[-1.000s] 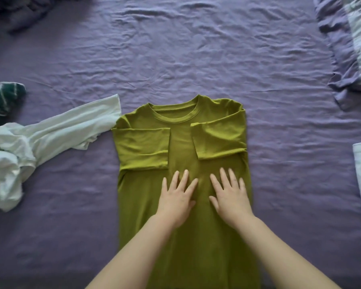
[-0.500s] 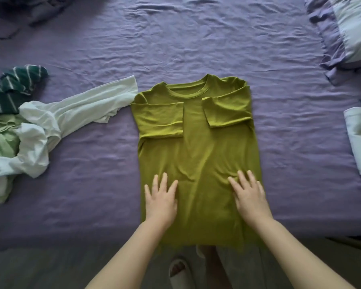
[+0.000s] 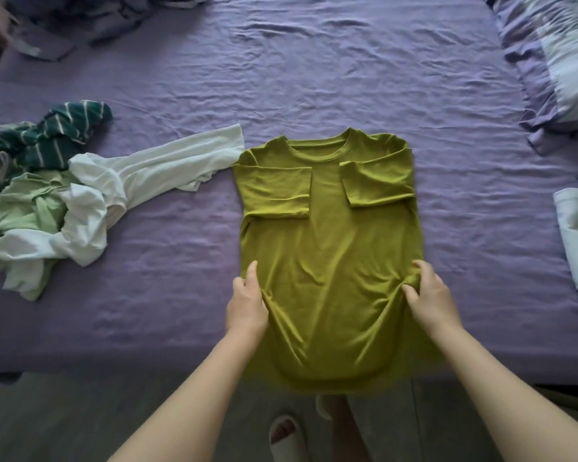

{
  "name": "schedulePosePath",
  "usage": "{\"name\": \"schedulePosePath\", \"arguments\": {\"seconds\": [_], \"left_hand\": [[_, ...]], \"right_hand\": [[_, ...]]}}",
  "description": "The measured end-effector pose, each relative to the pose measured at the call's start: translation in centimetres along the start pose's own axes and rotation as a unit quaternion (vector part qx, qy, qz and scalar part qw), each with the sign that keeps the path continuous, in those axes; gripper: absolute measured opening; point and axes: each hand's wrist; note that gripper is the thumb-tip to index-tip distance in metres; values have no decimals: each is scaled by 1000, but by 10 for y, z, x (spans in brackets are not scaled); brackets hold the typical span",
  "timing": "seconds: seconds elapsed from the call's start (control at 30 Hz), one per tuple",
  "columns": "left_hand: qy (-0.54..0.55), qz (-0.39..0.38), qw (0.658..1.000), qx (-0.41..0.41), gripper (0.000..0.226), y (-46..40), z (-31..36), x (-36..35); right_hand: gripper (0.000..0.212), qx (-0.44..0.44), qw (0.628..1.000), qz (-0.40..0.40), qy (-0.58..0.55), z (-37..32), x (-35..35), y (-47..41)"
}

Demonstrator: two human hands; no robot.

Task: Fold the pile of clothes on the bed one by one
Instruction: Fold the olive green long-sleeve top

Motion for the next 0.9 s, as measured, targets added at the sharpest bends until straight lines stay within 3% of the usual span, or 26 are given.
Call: {"name": "schedulePosePath", "arguments": {"seconds": [0.2, 0.37, 0.47, 0.53, 0.6, 0.67, 0.77, 0.9], "left_hand": [[20, 97, 994, -43, 56, -62, 27, 44], [130, 156, 979, -25, 49, -125, 59, 69], [26, 156, 986, -61, 48, -140, 72, 63], [-35, 113, 980, -159, 32, -136, 79, 49], [-64, -6, 965, -255, 18, -125, 86, 31], [-125, -116, 935, -310, 21, -114, 88, 12], [-184, -169, 912, -325, 35, -107, 80, -7], [-227, -165, 902, -327, 67, -100, 63, -19]], "right_hand": [[45, 45, 996, 62, -43, -24, 27, -65], [43, 45, 987, 85, -127, -47, 40, -131], [48, 137, 989, 53, -28, -54, 34, -144], [44, 244, 967, 46, 64, -54, 23, -139], [33, 363, 927, 7, 98, -52, 11, -127], [22, 444, 885, -77, 115, -45, -4, -116], [31, 469, 852, -176, 153, -30, -20, -105], [52, 409, 870, -184, 205, -24, -30, -93]]}}
Point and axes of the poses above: each hand's wrist, its own y-axis away from the middle knuckle, its own x-axis out of the back of the hand, z = x × y, and after that the axes turned 4 degrees about -y, right-handed
